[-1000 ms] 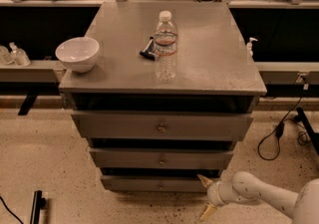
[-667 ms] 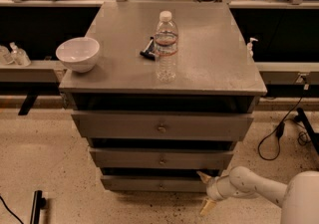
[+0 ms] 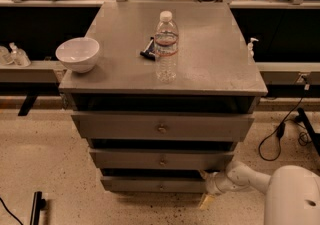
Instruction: Open bottom drawer
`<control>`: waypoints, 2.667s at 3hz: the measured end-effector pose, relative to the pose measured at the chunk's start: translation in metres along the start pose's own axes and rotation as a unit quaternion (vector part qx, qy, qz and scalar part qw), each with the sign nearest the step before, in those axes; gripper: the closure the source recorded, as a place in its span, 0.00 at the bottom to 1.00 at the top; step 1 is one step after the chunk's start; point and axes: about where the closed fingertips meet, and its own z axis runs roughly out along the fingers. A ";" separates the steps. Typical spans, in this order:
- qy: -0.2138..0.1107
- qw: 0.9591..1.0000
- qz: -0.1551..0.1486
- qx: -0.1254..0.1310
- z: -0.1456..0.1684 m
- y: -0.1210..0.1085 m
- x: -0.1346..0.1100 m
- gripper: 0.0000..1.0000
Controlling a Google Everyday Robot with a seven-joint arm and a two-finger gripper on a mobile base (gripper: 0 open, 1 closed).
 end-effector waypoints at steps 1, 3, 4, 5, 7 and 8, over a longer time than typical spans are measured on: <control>0.011 1.000 0.007 -0.004 0.008 -0.003 0.008 0.16; 0.021 1.000 0.006 -0.012 0.006 0.009 0.009 0.63; 0.014 1.000 0.002 -0.017 -0.004 0.021 0.004 0.94; 0.004 1.000 -0.004 -0.019 -0.015 0.032 -0.003 1.00; 0.002 1.000 -0.004 -0.021 -0.014 0.034 -0.005 0.59; 0.001 1.000 -0.004 -0.021 -0.014 0.035 -0.005 0.36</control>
Offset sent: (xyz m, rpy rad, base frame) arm 0.0046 -0.0087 -0.0155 -0.0664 0.0226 -0.0172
